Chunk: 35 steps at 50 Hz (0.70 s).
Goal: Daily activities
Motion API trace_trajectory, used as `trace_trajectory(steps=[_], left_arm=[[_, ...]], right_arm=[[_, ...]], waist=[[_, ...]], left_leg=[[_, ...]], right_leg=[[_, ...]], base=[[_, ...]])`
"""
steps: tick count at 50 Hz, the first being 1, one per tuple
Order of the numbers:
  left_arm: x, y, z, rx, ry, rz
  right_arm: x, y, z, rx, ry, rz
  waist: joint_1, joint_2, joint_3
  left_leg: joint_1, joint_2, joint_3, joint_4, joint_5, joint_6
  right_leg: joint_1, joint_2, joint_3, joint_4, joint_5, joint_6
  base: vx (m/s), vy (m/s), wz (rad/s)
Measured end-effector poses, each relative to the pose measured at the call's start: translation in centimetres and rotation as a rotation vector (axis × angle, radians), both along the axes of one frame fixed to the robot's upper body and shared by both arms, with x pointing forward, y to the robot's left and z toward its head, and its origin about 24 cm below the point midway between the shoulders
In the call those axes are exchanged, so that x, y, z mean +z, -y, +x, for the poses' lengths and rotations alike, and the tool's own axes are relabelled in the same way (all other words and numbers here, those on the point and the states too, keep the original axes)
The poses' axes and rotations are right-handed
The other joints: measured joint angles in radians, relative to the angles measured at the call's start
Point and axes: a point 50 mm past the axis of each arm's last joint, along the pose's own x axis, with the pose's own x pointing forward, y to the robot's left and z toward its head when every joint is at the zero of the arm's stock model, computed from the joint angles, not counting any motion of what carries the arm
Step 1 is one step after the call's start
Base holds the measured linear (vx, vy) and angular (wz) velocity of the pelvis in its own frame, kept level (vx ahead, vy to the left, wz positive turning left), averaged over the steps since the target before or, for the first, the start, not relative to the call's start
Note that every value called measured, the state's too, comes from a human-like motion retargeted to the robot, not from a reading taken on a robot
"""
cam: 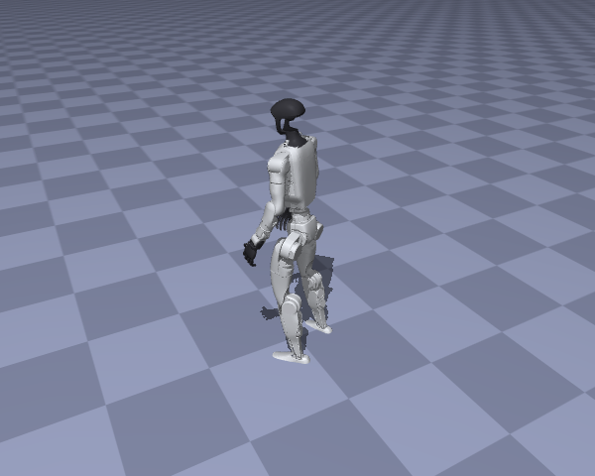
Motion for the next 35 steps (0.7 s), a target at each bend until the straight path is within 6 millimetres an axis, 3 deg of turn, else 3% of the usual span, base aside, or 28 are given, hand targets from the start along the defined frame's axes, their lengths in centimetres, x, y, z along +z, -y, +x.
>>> trace_trajectory(steps=[35], left_arm=[[-0.4, -0.04, -0.54, 0.068, -0.026, -0.018]], right_arm=[[0.05, 0.07, 0.14, 0.016, -0.016, -0.007]], waist=[[-0.012, 0.005, -0.005]], left_leg=[[0.003, 0.0, 0.011, 0.014, -0.011, 0.0]], right_leg=[[-0.014, -0.002, 0.02, 0.036, -0.012, 0.003]], base=[[0.0, 0.0, 0.0]])
